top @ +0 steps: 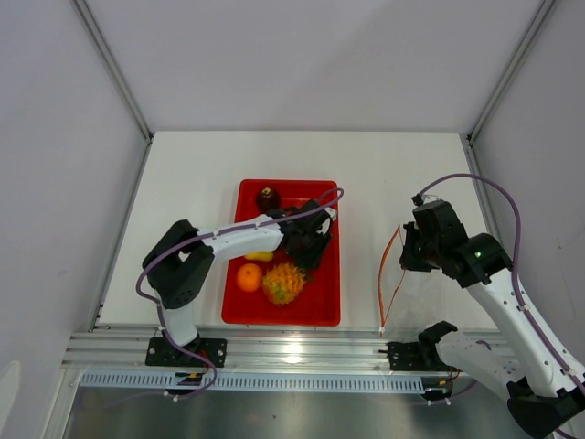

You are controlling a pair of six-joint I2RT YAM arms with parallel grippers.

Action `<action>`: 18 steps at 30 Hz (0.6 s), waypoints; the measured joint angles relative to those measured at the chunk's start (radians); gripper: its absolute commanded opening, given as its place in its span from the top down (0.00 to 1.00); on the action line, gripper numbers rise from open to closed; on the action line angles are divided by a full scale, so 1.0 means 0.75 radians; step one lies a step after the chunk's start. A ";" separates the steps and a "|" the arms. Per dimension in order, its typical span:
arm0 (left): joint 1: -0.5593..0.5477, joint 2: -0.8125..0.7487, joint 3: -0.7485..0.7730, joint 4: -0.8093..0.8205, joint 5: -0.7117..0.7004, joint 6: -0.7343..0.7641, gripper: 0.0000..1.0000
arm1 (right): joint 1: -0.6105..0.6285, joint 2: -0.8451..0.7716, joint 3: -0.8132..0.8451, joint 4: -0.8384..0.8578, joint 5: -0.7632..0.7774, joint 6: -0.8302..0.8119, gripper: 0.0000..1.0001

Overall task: Place the food in the zip-top bag and seal the zipper
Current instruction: Pick up the fake fruit from the bin.

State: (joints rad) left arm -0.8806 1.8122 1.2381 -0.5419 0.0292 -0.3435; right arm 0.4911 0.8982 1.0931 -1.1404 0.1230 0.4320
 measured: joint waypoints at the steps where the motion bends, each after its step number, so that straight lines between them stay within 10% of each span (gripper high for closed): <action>1: -0.002 0.004 0.000 0.001 0.001 -0.004 0.56 | 0.001 0.000 0.000 0.001 0.000 0.000 1.00; 7: -0.005 0.002 -0.028 0.036 0.015 -0.028 0.97 | 0.001 -0.002 0.000 0.002 -0.001 0.001 1.00; 18: -0.007 -0.201 -0.109 0.030 -0.049 -0.031 0.99 | 0.005 -0.013 0.000 0.001 0.000 0.002 1.00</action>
State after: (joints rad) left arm -0.8856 1.6615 1.1564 -0.5194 -0.0078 -0.3664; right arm 0.4946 0.8886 1.0931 -1.1397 0.1230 0.4335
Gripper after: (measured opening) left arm 0.038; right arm 0.006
